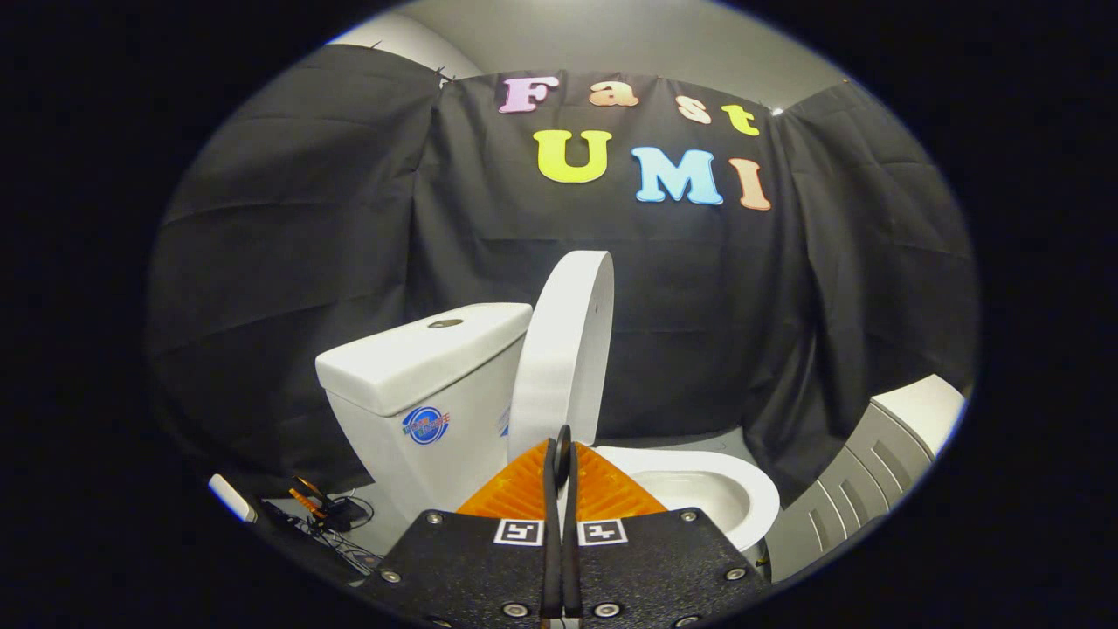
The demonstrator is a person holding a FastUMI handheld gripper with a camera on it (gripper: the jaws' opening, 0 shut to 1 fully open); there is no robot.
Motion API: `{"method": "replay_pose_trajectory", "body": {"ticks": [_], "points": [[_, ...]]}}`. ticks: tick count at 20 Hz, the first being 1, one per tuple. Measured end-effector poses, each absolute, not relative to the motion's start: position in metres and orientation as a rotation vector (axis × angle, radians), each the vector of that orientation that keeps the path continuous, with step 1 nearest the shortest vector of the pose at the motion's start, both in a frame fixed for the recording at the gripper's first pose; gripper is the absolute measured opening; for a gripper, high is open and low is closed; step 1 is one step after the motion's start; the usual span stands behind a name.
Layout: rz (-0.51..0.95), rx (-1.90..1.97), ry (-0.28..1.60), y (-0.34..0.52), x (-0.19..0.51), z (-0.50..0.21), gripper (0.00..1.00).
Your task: Open the toilet lid.
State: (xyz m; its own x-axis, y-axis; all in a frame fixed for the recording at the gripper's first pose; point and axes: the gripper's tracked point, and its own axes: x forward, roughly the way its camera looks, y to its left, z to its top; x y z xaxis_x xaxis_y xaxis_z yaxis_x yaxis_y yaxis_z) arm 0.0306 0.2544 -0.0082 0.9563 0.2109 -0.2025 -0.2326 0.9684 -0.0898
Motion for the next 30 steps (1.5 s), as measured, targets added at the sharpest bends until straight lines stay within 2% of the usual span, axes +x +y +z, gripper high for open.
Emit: {"method": "replay_pose_trajectory", "body": {"ticks": [13, 23, 26, 28, 30], "points": [[0.321, -0.203, 0.172, 0.307, 0.035, -0.012, 0.0], [0.364, -0.278, 0.084, 0.332, 0.038, -0.006, 0.0], [0.429, -0.197, 0.108, 0.33, 0.035, -0.011, 0.04], [0.486, -0.135, 0.132, 0.332, 0.029, -0.009, 0.37], [0.474, -0.13, 0.096, 0.312, 0.02, 0.01, 0.7]]}}
